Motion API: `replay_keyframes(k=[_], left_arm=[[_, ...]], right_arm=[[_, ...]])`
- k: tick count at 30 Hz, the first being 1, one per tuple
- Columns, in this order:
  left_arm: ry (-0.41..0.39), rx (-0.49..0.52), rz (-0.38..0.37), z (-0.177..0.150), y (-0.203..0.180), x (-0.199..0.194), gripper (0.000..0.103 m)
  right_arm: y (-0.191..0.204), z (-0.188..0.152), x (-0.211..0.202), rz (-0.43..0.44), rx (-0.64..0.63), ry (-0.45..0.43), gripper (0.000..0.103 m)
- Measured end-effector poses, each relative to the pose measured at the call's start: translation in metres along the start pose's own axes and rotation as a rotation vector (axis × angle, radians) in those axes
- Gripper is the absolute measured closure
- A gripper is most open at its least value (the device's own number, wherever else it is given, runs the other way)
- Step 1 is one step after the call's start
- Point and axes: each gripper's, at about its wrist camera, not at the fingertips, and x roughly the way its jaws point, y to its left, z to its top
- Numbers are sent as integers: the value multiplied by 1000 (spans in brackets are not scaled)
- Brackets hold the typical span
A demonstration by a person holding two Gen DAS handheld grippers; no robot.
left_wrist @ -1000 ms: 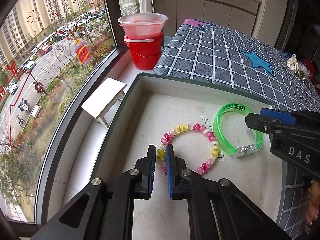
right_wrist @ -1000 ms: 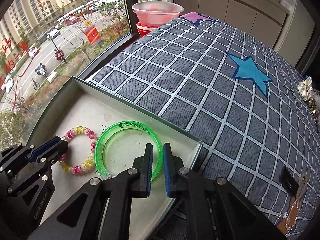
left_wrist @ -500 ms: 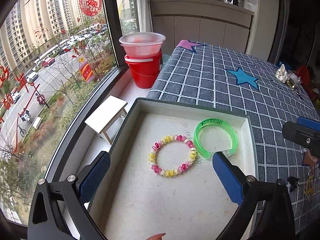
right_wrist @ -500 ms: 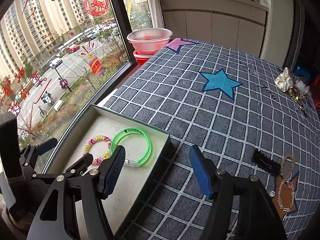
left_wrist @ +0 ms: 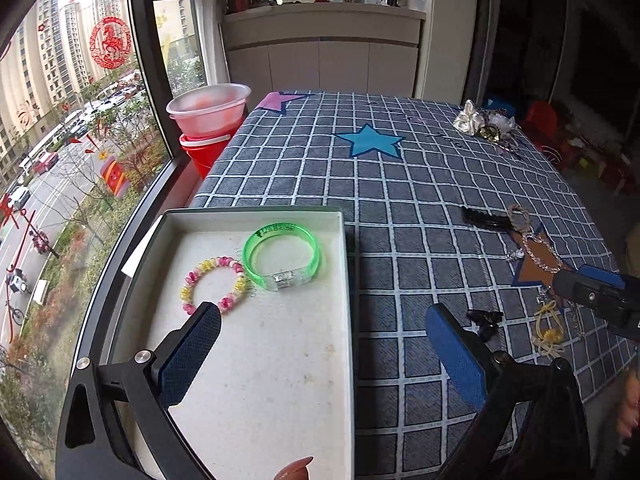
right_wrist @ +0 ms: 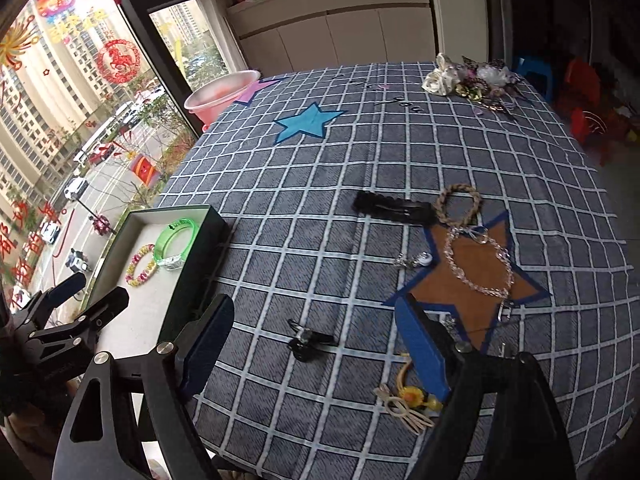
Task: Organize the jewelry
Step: 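Move left tool to the black claw clip while right moves to silver spiked clip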
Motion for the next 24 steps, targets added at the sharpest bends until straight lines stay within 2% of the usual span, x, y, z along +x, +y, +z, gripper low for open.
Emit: replay_keyframes(k=[8,14,19,24], left_arm=[[30,101,-26,-10,-59,5,0],[125,151,-48,-24,-82,32,0],[170,163,-55,-32,-95,47,0],[176,142,-50,-30,-104,58,0]], right_arm=[[-66,-34,-25,-93,118,-11,18],[-102,-60,-32,-163,180,-4,18],[-120,-75,-28,-206,205,24,18],[-123,-80,-17,-229,191,45,18]])
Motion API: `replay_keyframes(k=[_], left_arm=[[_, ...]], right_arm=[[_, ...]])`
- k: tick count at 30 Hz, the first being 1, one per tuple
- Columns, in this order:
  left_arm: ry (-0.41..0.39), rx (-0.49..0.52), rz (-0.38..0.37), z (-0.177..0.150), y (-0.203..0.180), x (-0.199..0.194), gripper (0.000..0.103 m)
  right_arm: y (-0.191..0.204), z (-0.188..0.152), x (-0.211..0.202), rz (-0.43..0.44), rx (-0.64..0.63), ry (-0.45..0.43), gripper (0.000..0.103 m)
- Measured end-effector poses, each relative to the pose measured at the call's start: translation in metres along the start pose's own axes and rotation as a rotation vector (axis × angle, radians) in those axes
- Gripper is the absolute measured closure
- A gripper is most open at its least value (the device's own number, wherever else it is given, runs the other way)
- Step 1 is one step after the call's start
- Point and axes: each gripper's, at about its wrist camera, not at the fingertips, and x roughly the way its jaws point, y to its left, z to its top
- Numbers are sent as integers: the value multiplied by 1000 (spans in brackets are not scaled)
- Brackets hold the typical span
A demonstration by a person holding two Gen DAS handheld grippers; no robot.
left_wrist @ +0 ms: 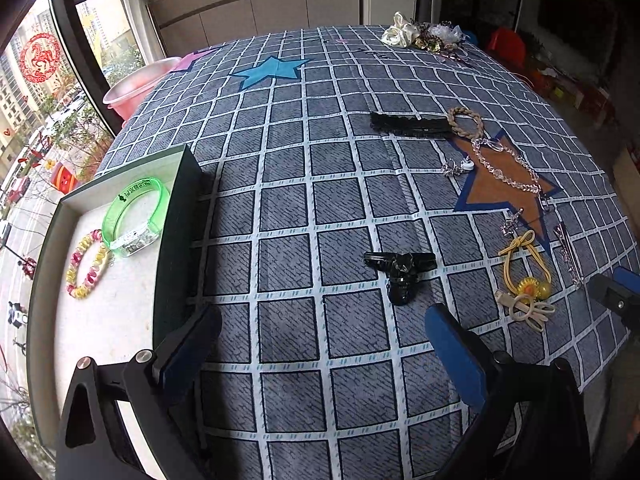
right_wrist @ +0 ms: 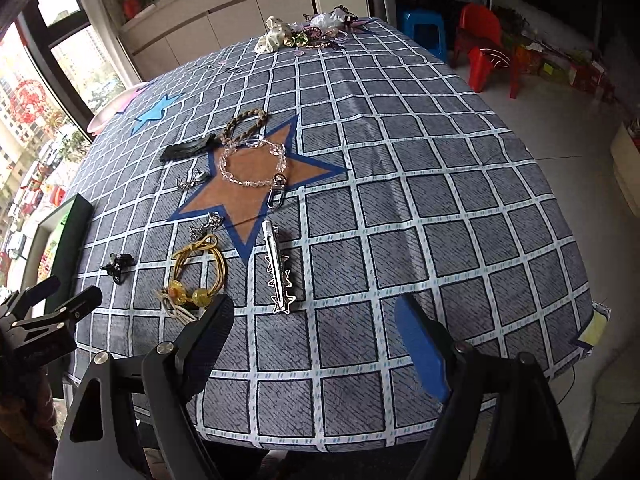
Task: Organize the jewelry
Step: 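Move left tool to the black claw clip while right moves to silver spiked clip, then grasp the black claw clip with left tool while right grasps the silver spiked clip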
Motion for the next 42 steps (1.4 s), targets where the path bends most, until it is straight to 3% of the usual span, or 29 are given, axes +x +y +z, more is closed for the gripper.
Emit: replay_keyframes(k=[6,8,10,14,19,20,21,22,25,42], left_arm=[[3,13,12,6,-13,11,1],[11,21,19,8,-16,15,10],[16,19,12,10,-19,20,10],[6,19,-7,13,-25,21,20],[3,26,-55,15,-31,19,44],[0,33,-67,15,-33,18,55],[-4,44,-72,14,-36,17,60],[-7,55,-60,14,-38,17,60],[-16,61,-74,11,-39,14,60],[-135,22,-55,5,-8,-45,60]], right_arm=[[8,-1,18,-35,-47,15,18],[12,0,20,-62,-73,1,18],[15,2,23,-76,-89,-7,19],[21,7,28,-105,-123,-32,22],[29,13,30,-93,-150,-47,32],[31,13,30,-90,-154,-48,37],[32,14,30,-86,-161,-49,44],[34,14,29,-84,-165,-51,48],[35,15,28,-75,-162,-55,84],[16,14,-9,73,-45,-86,85]])
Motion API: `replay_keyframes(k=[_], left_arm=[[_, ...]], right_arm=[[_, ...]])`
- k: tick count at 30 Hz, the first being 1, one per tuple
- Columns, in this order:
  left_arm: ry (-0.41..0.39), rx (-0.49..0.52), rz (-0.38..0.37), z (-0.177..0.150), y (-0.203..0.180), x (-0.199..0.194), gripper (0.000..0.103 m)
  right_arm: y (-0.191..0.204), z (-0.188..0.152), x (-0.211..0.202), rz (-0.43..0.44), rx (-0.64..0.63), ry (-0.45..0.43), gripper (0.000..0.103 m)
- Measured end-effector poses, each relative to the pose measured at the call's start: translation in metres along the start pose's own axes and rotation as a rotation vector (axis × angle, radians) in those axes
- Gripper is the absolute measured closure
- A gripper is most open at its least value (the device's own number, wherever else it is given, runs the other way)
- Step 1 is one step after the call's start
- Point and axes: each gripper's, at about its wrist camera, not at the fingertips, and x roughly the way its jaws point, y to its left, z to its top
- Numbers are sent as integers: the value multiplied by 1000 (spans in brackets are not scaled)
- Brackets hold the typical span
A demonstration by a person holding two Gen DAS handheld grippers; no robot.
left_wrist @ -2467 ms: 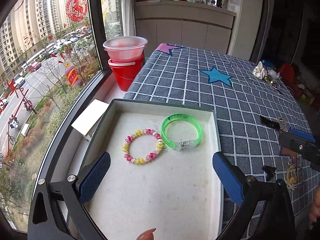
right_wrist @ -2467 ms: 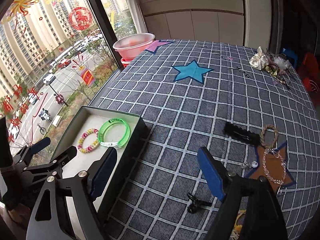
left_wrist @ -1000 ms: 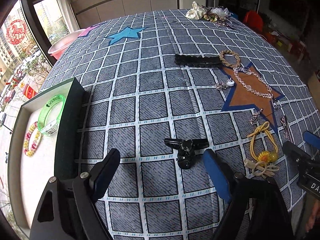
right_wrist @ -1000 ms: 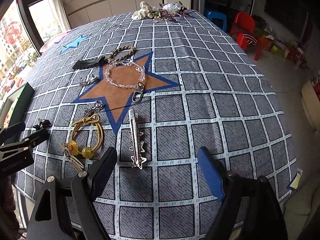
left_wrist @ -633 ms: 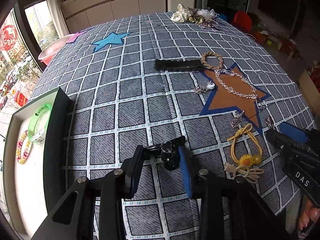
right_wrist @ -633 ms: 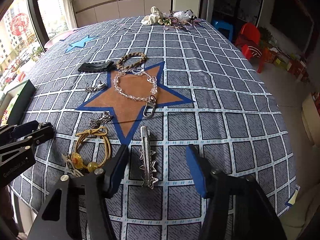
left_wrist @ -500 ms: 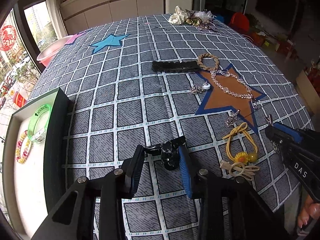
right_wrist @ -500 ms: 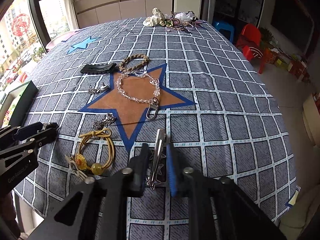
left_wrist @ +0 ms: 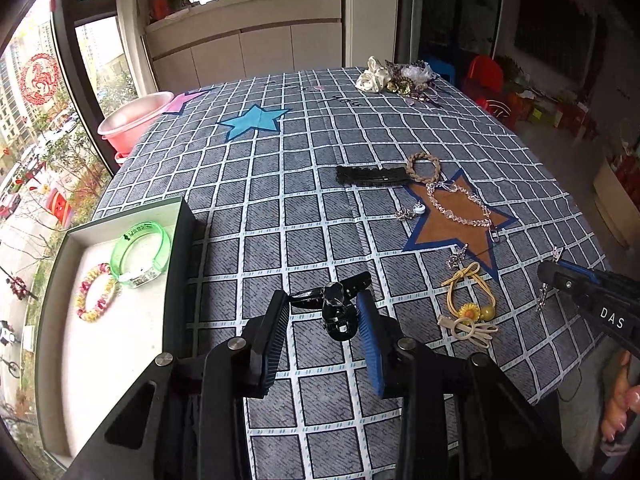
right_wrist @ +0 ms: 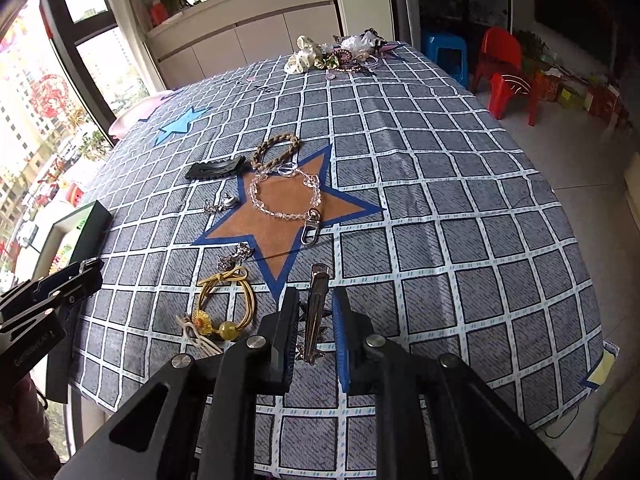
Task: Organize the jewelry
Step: 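Grasp the black claw clip with left tool while right grasps the silver spiked clip, then lower the black claw clip into the white box with left while right releases silver clip there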
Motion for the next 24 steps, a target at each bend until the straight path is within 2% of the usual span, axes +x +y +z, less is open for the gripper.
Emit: replay_keyframes(k=[7,13,18,24], left_arm=[[-36,-34,-2,-4,18,-18,60],[-66,-76,8,-9,41,-31,60],[-85,-129,30,-15,70,-40,60],[-96,-194,87,-24,116,-46,60]], right_arm=[[12,3,-12,20,-6,-11,85],[39,9,-21,41,-53,-22,85],[75,18,-23,90,-116,-21,85],[139,28,-20,184,-229,-3,85]])
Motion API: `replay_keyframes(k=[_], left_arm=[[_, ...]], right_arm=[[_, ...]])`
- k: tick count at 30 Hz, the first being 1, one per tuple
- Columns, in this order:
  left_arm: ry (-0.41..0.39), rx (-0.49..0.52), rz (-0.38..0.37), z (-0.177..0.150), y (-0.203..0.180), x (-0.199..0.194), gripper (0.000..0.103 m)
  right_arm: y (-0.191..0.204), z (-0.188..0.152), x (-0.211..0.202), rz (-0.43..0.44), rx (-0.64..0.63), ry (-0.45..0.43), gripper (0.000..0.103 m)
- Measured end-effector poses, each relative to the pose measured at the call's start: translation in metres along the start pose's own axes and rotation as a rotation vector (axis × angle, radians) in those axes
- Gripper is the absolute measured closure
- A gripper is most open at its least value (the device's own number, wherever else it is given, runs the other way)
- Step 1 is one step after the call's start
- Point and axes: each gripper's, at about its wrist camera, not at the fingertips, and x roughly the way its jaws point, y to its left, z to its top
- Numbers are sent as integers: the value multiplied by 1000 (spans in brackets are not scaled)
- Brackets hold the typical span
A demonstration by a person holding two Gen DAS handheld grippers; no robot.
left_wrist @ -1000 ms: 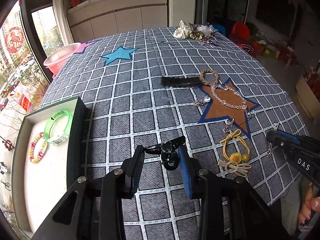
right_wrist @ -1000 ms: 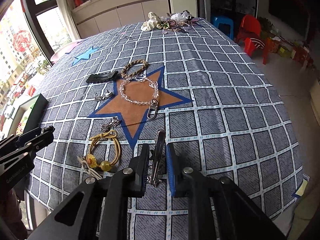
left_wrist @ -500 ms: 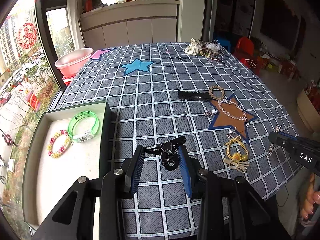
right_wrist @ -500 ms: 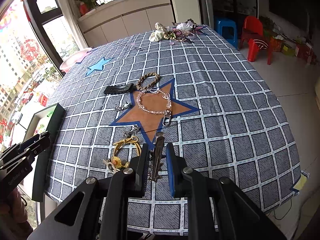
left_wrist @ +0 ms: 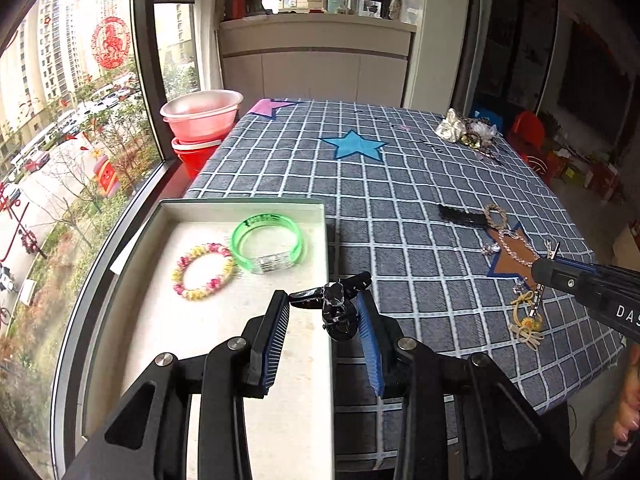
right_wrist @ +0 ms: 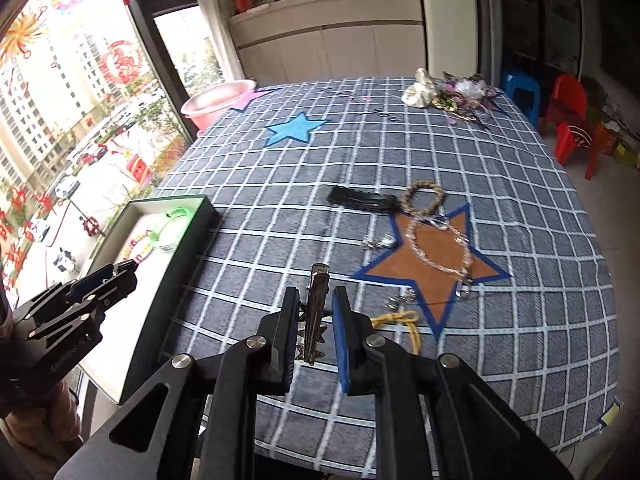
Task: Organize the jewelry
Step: 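Lower the black claw clip into the white box with left while right releases silver clip there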
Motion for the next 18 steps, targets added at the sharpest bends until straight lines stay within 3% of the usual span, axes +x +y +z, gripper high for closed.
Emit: replay_keyframes(k=[9,18], left_arm=[[36,-98,103,-9,72,15,60],[106,-131,145,-15,107,46,60]], right_arm=[[98,29,50,128,-178,64,85],[163,37,112,178,-287,166,85]])
